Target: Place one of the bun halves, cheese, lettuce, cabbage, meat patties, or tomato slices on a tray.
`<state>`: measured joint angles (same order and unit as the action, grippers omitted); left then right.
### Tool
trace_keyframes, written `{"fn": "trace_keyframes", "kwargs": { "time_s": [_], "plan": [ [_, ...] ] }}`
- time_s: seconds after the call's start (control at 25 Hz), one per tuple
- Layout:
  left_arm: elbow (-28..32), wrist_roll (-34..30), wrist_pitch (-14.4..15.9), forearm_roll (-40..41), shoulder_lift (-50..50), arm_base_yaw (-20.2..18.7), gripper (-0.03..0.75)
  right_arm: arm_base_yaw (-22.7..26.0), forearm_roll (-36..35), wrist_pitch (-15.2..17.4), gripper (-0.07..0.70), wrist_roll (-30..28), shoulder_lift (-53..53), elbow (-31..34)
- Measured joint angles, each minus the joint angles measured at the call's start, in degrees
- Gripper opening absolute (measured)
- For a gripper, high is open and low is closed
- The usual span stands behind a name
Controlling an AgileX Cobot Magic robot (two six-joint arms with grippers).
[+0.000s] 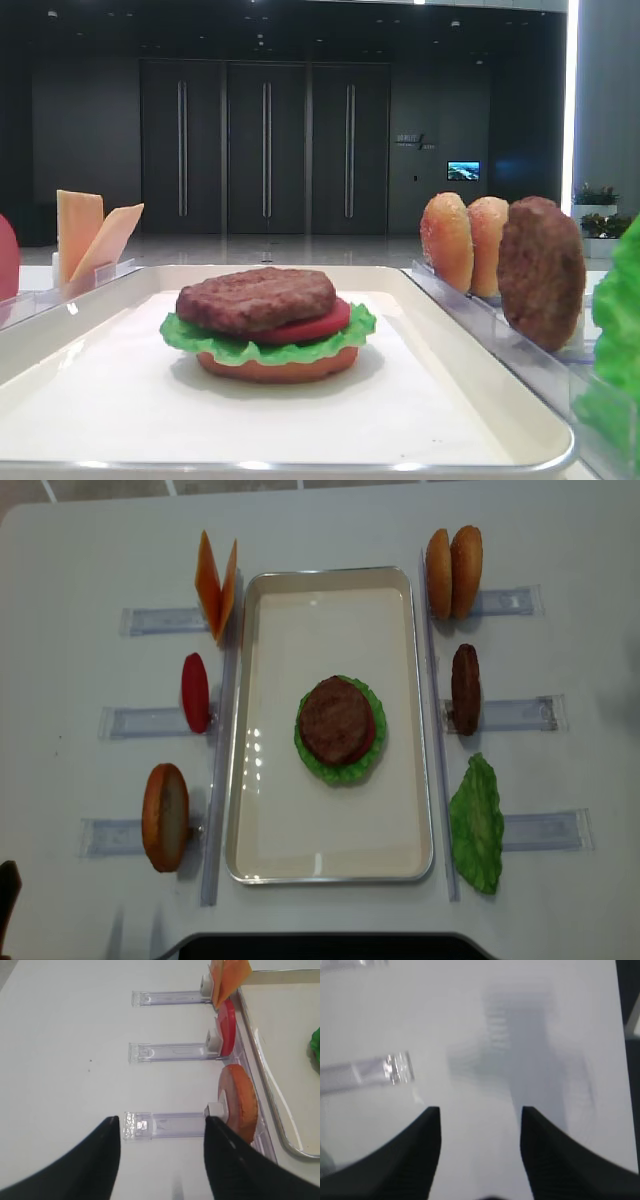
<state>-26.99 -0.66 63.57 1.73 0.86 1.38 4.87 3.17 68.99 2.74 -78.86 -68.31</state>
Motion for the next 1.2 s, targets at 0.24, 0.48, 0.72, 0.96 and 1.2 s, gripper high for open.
{"fn": "trace_keyframes", "kwargs": {
  "time_s": [0.24, 0.48, 0.72, 0.96, 1.2],
  "plan": [
    [0.0, 0.0, 0.0, 0.0, 0.0, 0.0, 0.408, -0.2, 0.1, -1.6, 0.346, 0.0, 27.9, 25.3],
    [0.0, 0.0, 0.0, 0.0, 0.0, 0.0, 0.408, -0.2, -0.5, -2.0, 0.347, -0.9, 47.2, 36.2],
    [0.0, 0.0, 0.0, 0.0, 0.0, 0.0, 0.408, -0.2, -2.3, -3.7, 0.346, -4.6, 61.1, 39.1],
    [0.0, 0.0, 0.0, 0.0, 0.0, 0.0, 0.408, -0.2, -2.6, -3.9, 0.346, -5.1, 75.2, 39.3],
    [0.0, 0.0, 0.0, 0.0, 0.0, 0.0, 0.408, -0.2, -2.8, -4.0, 0.346, -5.1, 79.2, 39.3]
  ]
}}
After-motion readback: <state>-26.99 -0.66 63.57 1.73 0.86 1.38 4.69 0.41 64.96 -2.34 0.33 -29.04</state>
